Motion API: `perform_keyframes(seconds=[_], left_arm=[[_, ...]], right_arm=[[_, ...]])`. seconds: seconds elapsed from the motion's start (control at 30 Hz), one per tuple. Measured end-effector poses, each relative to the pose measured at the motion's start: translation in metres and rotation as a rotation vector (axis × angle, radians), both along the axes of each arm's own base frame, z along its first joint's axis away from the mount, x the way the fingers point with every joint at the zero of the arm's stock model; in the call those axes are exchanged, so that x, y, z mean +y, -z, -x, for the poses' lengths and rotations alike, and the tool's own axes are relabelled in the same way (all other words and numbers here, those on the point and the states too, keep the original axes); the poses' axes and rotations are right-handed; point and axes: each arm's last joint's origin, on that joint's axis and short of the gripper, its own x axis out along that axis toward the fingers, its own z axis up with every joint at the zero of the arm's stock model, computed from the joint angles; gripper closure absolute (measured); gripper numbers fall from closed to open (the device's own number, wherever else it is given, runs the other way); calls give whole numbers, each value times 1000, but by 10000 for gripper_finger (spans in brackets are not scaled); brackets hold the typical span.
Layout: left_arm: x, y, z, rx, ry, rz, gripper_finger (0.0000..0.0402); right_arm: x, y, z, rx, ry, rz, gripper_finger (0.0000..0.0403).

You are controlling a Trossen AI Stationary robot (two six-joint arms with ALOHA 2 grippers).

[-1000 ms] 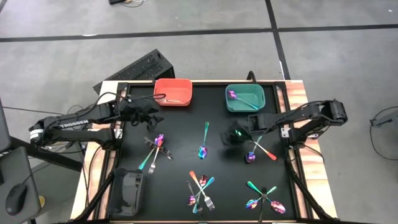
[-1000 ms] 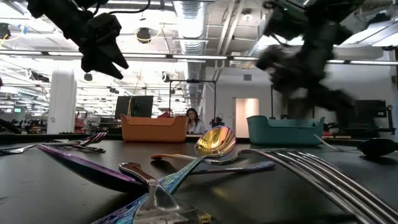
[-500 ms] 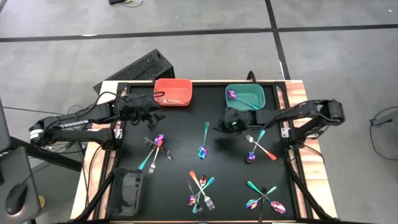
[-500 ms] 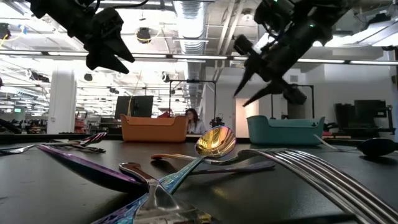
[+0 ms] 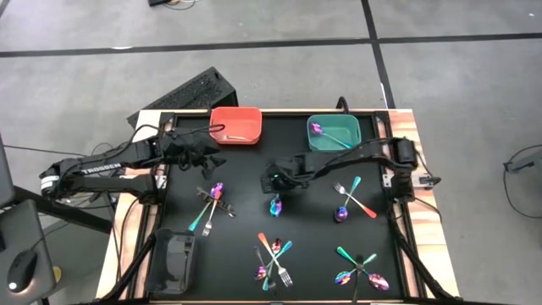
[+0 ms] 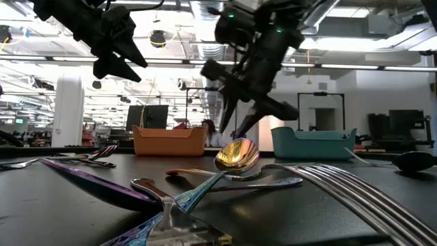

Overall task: Sort silverware by color (type)
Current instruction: Put the blue spoon into the blue bin

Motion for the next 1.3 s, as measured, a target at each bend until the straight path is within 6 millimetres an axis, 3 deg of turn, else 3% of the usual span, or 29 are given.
perform_keyframes(seconds=[0.13, 0.4, 0.7, 1.3], left_arm=[[-1, 1, 0, 8, 4, 10, 145], [-2, 4, 3, 56, 25, 13, 145], [-2, 6, 4, 72, 19, 14, 145], [-1, 6, 4, 82, -23, -13, 145]], right_arm=[[2, 19, -15, 63, -24, -29, 253], [6, 20, -26, 70, -45, -52, 253], [-5, 3, -12, 150, -77, -8, 253], [3, 16, -15, 126, -127, -9, 253]])
